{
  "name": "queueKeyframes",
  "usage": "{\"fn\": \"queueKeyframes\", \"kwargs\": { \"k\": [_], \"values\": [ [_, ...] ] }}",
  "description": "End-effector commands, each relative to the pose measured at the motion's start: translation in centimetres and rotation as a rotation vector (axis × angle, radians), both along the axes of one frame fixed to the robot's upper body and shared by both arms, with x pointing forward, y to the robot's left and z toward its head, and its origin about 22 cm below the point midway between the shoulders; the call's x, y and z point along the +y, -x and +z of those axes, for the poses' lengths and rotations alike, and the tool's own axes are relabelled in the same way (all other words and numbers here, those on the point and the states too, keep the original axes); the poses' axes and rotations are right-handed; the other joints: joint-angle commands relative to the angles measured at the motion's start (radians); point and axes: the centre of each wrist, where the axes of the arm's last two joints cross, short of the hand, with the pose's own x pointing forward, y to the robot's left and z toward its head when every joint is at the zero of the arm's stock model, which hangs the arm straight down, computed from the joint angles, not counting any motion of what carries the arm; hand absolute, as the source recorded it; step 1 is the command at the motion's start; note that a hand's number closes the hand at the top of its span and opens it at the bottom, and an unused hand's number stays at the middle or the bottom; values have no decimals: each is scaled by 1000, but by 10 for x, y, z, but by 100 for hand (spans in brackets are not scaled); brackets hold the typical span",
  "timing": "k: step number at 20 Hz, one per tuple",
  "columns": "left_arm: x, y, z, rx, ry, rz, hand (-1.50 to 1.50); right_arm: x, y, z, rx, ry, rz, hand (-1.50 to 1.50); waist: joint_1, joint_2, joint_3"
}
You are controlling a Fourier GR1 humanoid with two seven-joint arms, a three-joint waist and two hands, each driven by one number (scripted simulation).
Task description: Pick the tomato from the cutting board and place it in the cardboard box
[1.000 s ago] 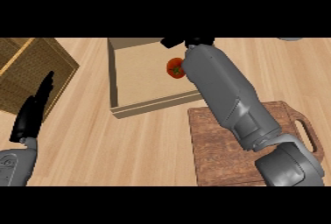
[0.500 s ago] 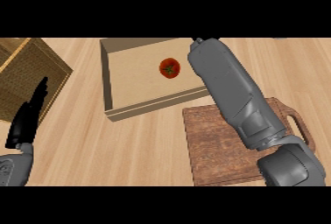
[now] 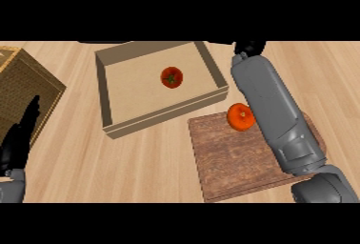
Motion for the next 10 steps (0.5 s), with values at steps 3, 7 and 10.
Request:
{"fn": "queueKeyframes", "kwargs": {
  "k": [3,7,10],
  "values": [
    [14,13,9,11,-3,22,0,-52,24,-17,39,41,-7,-150,-25,-12,0],
    [4,10,-6,11,-11,64,0,-82,55,-21,69,48,42,-150,-52,-16,-1],
    [-3,17,-7,9,-3,45,0,-106,79,-16,120,96,76,-150,-31,-10,-1]
  ]
}}
